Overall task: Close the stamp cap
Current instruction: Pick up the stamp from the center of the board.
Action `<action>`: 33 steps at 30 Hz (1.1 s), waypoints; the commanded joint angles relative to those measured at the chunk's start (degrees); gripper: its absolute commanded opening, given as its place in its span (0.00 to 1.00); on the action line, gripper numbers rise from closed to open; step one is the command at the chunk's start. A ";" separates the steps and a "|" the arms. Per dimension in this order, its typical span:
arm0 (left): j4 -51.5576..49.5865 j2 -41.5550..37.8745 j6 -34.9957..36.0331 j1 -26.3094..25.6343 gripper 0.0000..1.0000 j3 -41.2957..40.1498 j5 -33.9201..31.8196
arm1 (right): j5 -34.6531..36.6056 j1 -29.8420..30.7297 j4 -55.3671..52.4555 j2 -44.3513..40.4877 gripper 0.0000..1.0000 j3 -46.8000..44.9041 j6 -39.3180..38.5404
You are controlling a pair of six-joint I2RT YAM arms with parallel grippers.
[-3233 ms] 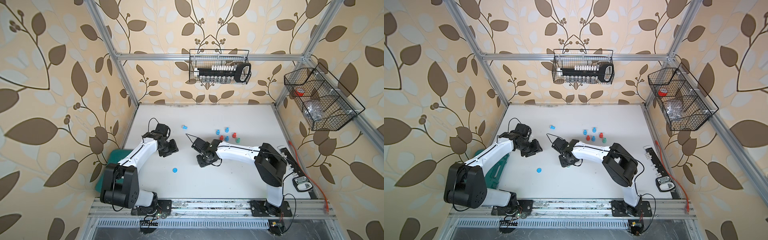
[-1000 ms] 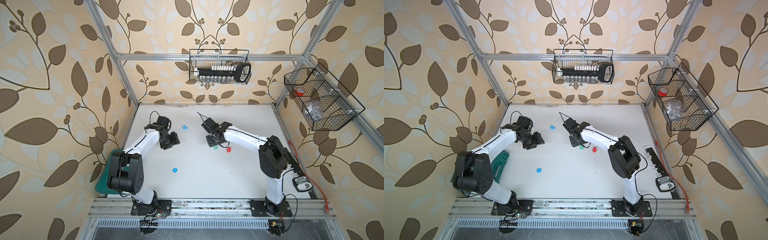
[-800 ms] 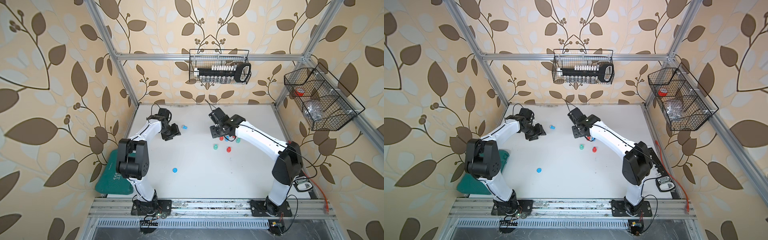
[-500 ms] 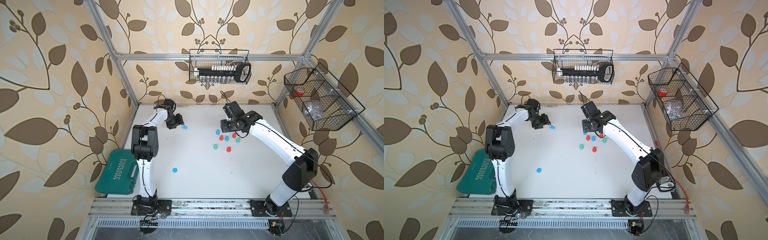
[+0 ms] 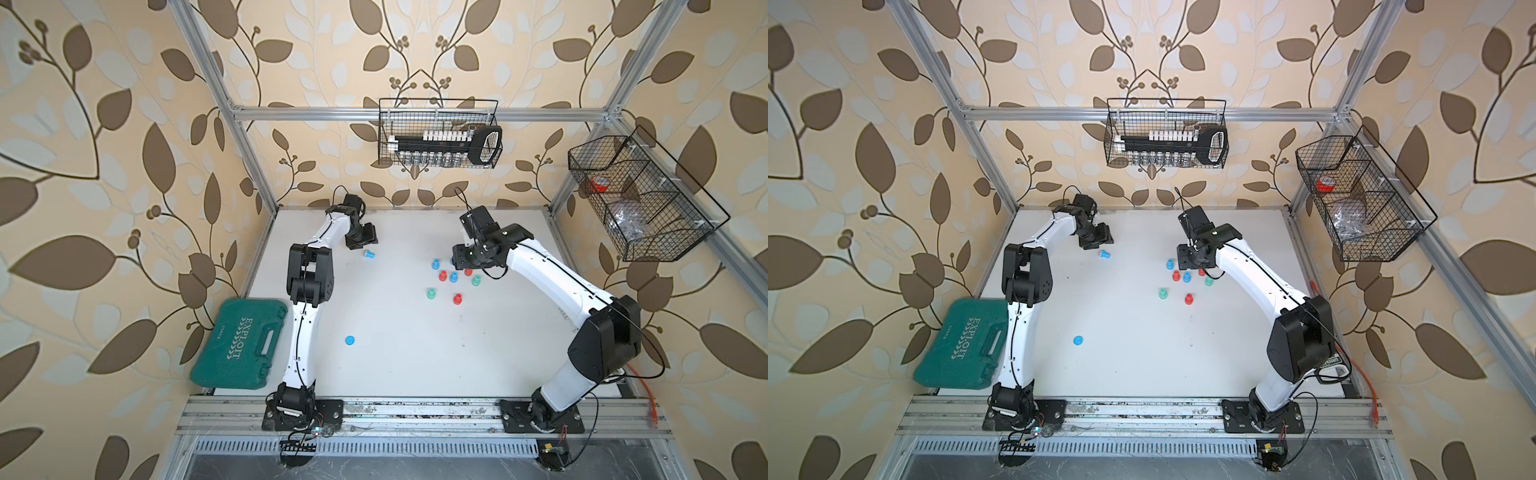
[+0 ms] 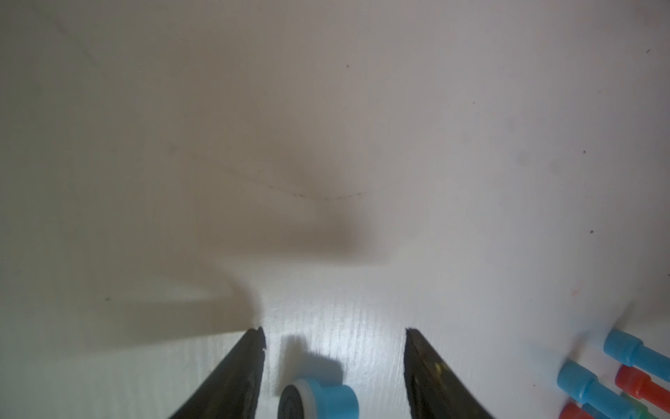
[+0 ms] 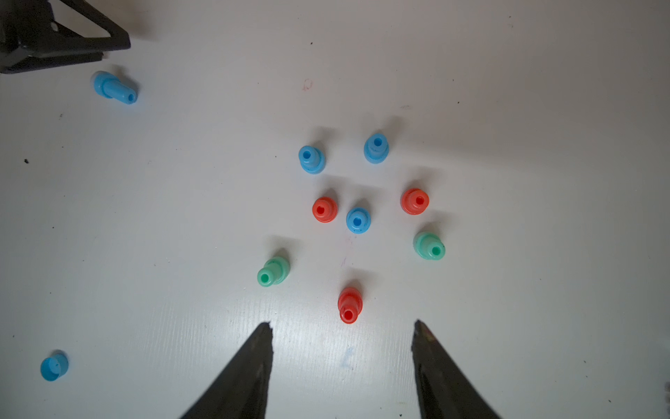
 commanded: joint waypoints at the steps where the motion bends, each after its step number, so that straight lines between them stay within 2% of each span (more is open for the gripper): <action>1: -1.19 -0.17 0.76 -1.32 0.60 1.08 -0.17 | -1.33 -0.80 -0.23 -2.07 0.58 -1.65 -0.78; 15: 0.81 -9.11 3.31 -3.03 0.56 -16.08 -3.78 | -3.13 -1.02 0.66 -6.04 0.57 -6.42 0.36; 22: 3.60 -14.92 2.61 -3.46 0.56 -25.18 -3.27 | -3.20 -1.02 0.85 -8.78 0.58 -9.11 1.04; 33: 3.49 -19.12 4.07 -4.94 0.53 -30.43 -3.87 | -3.18 -1.07 0.86 -11.26 0.58 -11.05 1.50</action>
